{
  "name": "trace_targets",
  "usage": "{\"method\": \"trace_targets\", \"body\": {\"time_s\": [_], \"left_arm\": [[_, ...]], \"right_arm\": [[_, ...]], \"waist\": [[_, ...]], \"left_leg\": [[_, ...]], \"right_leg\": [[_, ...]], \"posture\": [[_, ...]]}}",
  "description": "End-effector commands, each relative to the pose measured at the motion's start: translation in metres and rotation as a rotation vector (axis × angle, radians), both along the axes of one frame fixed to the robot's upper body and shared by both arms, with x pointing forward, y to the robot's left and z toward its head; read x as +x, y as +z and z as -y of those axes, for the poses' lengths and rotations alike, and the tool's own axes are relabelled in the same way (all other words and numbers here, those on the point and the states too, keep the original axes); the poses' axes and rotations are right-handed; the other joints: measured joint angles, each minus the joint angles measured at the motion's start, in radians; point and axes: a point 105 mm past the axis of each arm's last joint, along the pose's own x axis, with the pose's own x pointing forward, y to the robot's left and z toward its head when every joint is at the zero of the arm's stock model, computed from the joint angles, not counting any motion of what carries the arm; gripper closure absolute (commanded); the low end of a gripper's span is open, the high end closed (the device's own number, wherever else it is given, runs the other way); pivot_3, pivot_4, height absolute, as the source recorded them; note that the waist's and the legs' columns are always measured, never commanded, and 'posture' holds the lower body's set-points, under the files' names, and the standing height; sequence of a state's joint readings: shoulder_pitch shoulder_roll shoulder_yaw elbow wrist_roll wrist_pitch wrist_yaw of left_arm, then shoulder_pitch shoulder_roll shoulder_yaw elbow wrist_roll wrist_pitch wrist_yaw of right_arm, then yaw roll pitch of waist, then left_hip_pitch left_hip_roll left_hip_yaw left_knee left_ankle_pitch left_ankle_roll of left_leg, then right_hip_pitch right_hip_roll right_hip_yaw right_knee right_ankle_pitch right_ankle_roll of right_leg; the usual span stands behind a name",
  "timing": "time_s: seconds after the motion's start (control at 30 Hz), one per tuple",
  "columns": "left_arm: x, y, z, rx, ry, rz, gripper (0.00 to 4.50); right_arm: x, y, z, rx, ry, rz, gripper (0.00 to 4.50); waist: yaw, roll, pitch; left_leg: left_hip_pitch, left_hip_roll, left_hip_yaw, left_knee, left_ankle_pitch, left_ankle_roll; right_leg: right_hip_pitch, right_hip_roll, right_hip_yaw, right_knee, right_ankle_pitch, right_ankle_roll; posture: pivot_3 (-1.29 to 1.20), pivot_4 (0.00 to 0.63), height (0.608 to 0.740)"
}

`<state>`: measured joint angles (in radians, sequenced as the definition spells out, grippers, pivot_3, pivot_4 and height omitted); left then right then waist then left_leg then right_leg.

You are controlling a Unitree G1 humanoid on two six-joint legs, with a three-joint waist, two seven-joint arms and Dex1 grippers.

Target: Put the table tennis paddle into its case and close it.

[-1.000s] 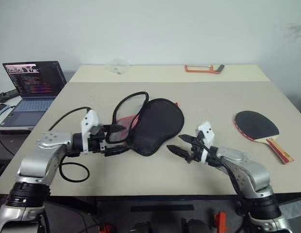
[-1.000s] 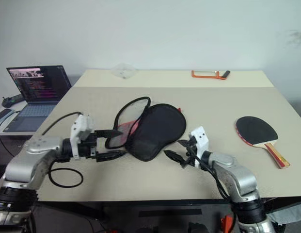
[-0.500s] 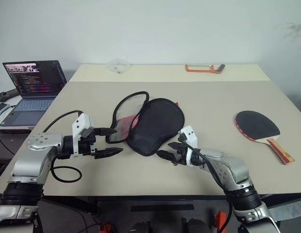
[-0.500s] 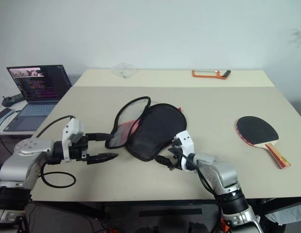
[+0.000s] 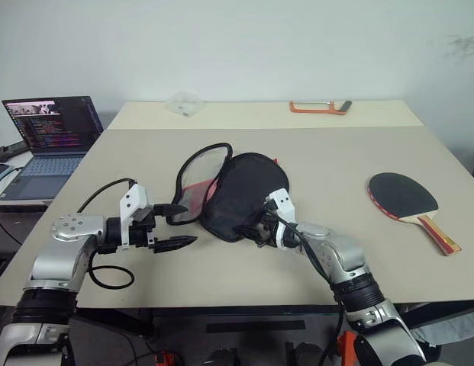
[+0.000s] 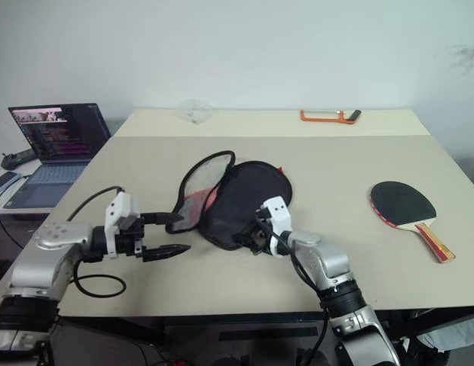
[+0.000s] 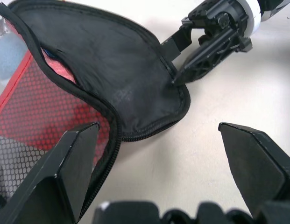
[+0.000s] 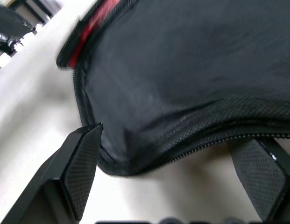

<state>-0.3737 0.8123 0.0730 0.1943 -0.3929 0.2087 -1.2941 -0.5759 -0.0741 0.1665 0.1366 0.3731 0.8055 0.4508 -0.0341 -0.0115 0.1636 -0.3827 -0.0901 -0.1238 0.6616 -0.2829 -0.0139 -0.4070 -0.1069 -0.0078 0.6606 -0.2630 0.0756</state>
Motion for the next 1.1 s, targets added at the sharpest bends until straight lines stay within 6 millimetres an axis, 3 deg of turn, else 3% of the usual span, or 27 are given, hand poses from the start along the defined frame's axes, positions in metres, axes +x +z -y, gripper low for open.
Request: {"method": "trace_targets", "body": {"time_s": [0.03, 0.37, 0.4, 0.57, 0.9, 1.1], "left_arm": [[0.001, 0.011, 0.006, 0.003, -0.016, 0.052, 0.0], [0.004, 0.02, 0.027, -0.025, -0.052, 0.077, 0.0], [0.005, 0.021, 0.03, -0.029, -0.057, 0.081, 0.0], [0.005, 0.025, 0.036, -0.037, -0.07, 0.085, 0.0], [0.007, 0.031, 0.053, -0.037, -0.13, 0.097, 0.0], [0.007, 0.031, 0.057, -0.035, -0.144, 0.098, 0.0]], "right_arm": [[0.013, 0.011, 0.013, 0.037, -0.077, -0.018, 0.93], [0.03, 0.013, 0.046, 0.136, -0.241, -0.136, 4.29], [0.031, 0.014, 0.048, 0.146, -0.249, -0.144, 4.47], [0.031, 0.018, 0.055, 0.164, -0.262, -0.158, 4.47], [0.048, 0.038, 0.135, 0.034, -0.348, -0.117, 4.47], [0.048, 0.04, 0.161, -0.041, -0.348, -0.121, 4.47]], "waist": [[0.0, 0.0, 0.0], [0.0, 0.0, 0.0], [0.0, 0.0, 0.0], [0.0, 0.0, 0.0], [0.001, 0.0, 0.0], [-0.006, 0.0, 0.0]], "left_leg": [[0.0, 0.0, 0.0, 0.0, 0.0, 0.0], [0.0, 0.0, 0.0, 0.0, 0.0, 0.0], [0.0, 0.0, 0.0, 0.0, 0.0, 0.0], [0.0, 0.0, 0.0, 0.0, 0.0, 0.0], [-0.001, -0.001, 0.001, 0.001, 0.0, 0.0], [-0.001, 0.0, 0.002, 0.0, 0.0, 0.0]], "right_leg": [[0.0, 0.0, 0.0, 0.0, 0.0, 0.0], [0.0, 0.0, 0.0, 0.001, 0.0, 0.0], [0.0, 0.0, 0.001, 0.001, 0.0, 0.0], [0.0, 0.0, 0.001, 0.001, 0.0, 0.0], [0.0, -0.001, 0.0, 0.001, 0.0, 0.0], [0.0, 0.0, 0.001, 0.0, 0.0, 0.0]], "posture": [[0.0, 0.15, 0.74], [0.0, 0.15, 0.74], [0.0, 0.15, 0.74], [0.0, 0.15, 0.74], [0.0, 0.15, 0.74], [0.0, 0.15, 0.74]]}}
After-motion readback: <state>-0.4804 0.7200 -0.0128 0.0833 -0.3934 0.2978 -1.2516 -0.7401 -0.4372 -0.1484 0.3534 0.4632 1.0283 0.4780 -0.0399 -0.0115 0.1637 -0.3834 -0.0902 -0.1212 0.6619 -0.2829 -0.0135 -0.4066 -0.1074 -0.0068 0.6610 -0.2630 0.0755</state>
